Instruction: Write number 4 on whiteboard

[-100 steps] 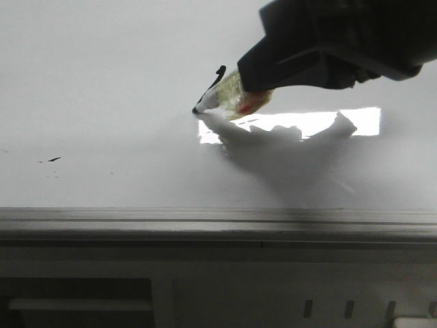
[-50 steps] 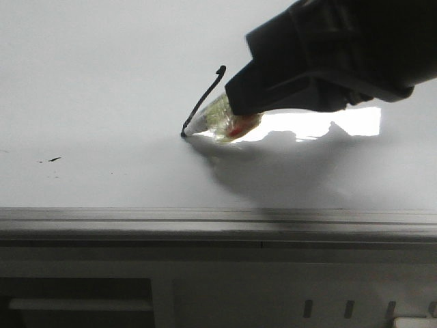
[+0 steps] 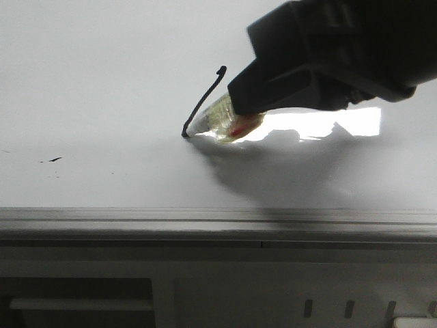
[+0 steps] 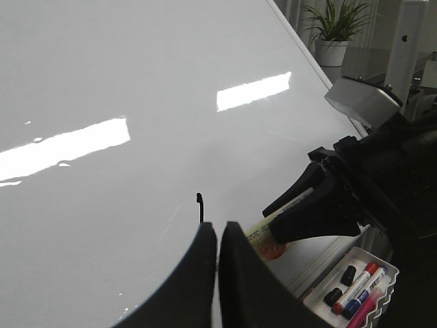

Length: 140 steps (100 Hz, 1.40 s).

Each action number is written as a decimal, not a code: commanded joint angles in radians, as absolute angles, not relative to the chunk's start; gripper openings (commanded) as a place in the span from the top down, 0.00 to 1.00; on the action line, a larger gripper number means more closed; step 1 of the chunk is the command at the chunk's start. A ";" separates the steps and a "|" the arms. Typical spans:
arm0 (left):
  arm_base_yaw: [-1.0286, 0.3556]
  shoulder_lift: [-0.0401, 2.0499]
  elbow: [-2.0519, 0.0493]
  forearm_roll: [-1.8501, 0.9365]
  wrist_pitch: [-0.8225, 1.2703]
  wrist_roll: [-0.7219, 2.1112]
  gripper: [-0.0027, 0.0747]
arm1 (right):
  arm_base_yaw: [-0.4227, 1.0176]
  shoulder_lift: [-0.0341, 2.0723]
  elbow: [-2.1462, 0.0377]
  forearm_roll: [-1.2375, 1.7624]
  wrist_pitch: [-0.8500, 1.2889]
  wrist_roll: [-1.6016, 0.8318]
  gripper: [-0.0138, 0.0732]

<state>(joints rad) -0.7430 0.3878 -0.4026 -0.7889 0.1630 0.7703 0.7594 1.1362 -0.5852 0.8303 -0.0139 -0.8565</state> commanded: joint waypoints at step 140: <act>-0.743 0.392 -0.431 -0.809 0.082 0.766 0.99 | 0.568 1.037 -0.718 0.821 0.074 -0.868 0.90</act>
